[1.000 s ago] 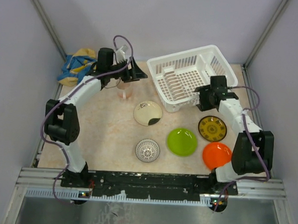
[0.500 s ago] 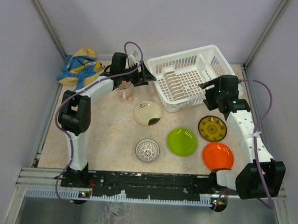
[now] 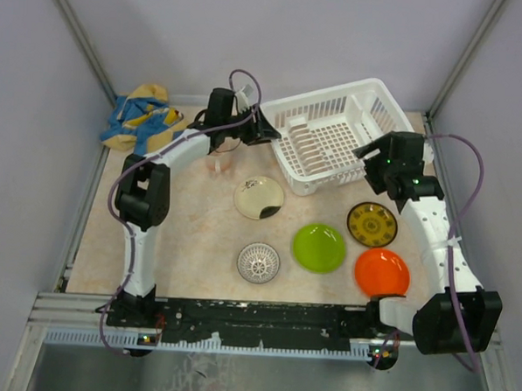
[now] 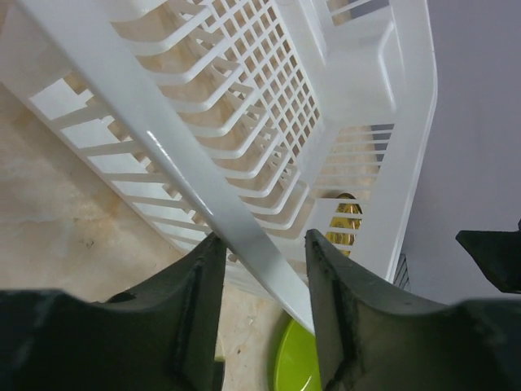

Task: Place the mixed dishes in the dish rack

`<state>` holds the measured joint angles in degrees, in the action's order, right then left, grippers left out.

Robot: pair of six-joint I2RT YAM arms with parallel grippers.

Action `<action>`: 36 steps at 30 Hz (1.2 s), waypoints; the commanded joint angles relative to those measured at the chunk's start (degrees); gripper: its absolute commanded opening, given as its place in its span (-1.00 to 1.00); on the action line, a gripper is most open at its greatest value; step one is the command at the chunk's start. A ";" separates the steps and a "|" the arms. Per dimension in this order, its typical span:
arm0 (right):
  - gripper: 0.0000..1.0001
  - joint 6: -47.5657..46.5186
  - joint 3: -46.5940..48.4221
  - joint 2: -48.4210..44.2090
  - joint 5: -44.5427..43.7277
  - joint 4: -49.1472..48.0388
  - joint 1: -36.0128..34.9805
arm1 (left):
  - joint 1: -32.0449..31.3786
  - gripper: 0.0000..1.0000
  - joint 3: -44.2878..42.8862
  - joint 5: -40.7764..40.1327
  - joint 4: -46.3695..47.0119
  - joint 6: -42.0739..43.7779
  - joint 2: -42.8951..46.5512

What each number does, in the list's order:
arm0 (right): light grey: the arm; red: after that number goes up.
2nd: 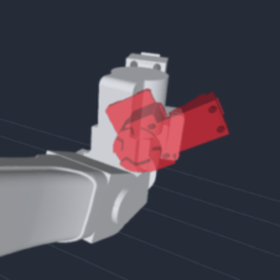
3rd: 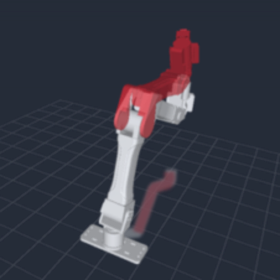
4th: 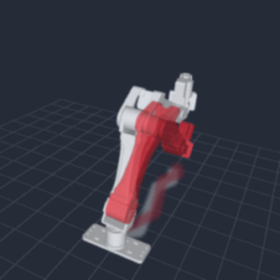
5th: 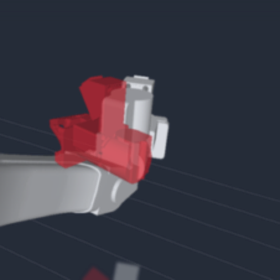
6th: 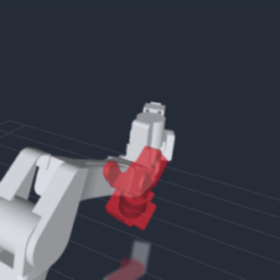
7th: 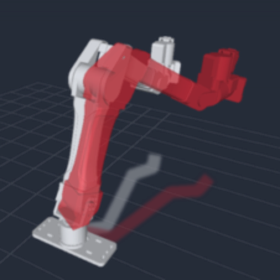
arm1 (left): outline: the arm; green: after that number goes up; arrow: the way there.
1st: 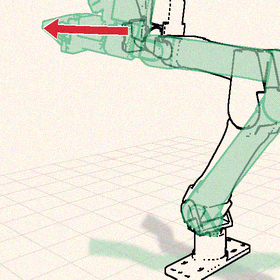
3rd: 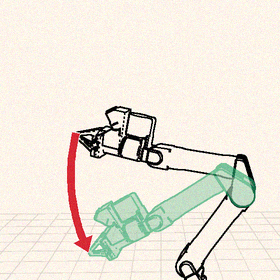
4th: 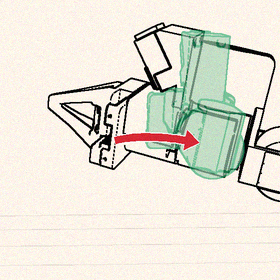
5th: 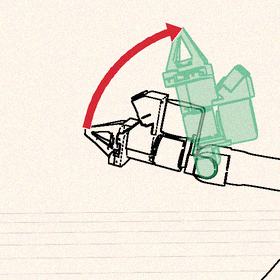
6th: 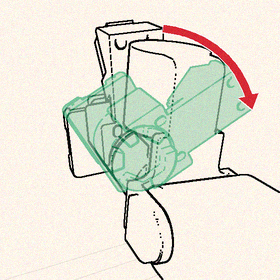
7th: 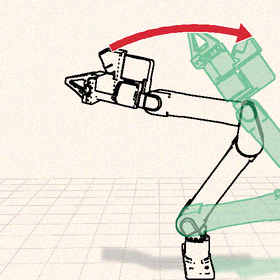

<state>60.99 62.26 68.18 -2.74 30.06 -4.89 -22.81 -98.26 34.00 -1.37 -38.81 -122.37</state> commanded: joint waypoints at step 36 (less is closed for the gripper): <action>0.54 -22.16 5.53 2.87 8.02 -5.02 0.77 | 3.86 0.37 9.40 -6.84 -11.29 6.28 14.88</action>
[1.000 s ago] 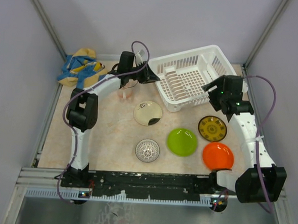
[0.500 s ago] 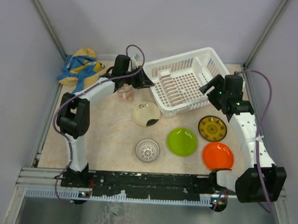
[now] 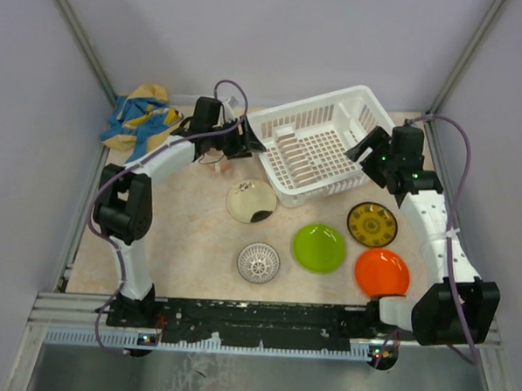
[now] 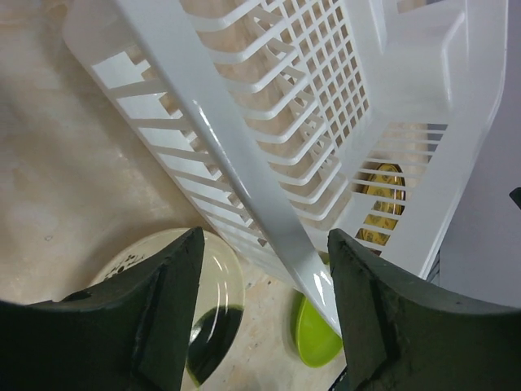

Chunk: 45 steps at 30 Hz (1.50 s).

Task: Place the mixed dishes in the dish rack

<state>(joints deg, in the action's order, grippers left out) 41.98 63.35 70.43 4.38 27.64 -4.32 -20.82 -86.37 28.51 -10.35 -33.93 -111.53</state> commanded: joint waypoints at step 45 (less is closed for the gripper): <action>0.55 -12.06 13.60 4.67 5.00 -0.84 -1.02 | 12.24 -0.86 -21.32 -18.35 -31.03 18.59 -14.57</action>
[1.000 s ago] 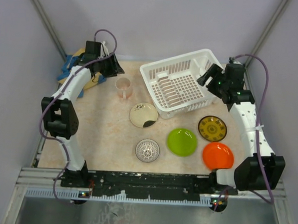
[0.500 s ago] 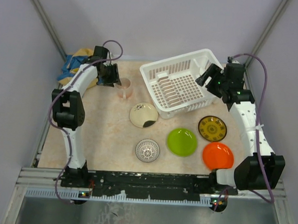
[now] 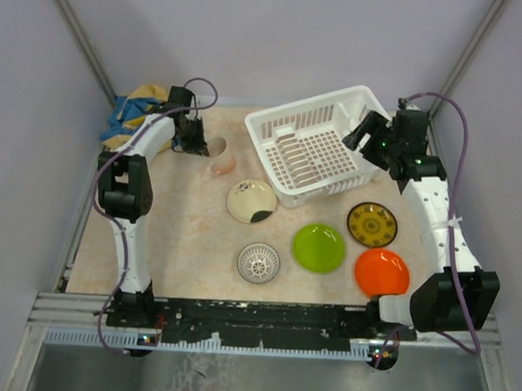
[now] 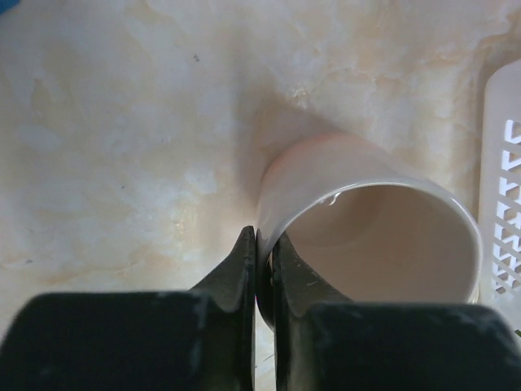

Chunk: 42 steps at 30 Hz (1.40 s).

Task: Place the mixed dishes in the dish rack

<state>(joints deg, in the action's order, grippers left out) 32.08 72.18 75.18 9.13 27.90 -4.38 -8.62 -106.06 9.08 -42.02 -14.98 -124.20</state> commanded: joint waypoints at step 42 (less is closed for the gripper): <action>0.48 26.65 -4.04 14.14 26.04 -62.84 -13.99 | -11.70 -1.00 15.48 34.77 75.41 -80.25 13.48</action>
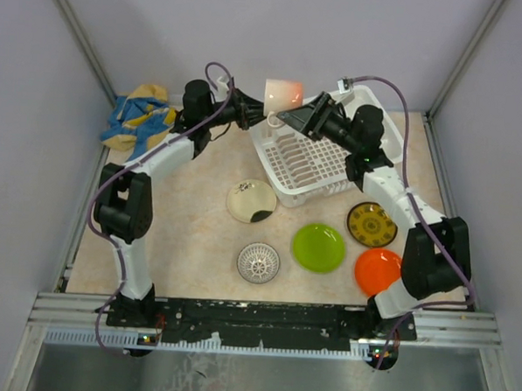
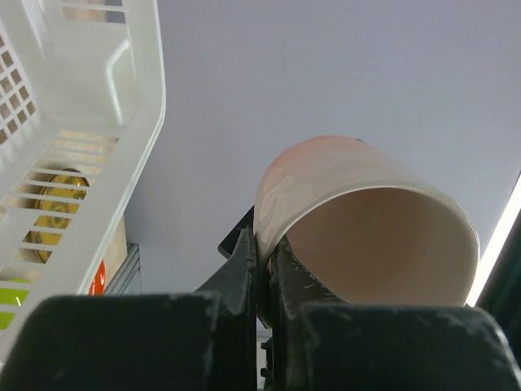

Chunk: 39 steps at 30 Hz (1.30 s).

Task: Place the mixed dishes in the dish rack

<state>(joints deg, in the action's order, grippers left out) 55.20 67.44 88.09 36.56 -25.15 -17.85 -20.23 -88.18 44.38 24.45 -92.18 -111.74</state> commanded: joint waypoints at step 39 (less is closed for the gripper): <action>-0.15 32.78 3.42 13.43 6.51 -36.26 -0.78 | -2.42 -1.00 -0.51 2.98 6.56 11.47 -3.70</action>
<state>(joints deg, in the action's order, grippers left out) 84.05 67.59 101.62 43.99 -50.00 -17.98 -20.53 -90.26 43.72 27.97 -83.68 -115.04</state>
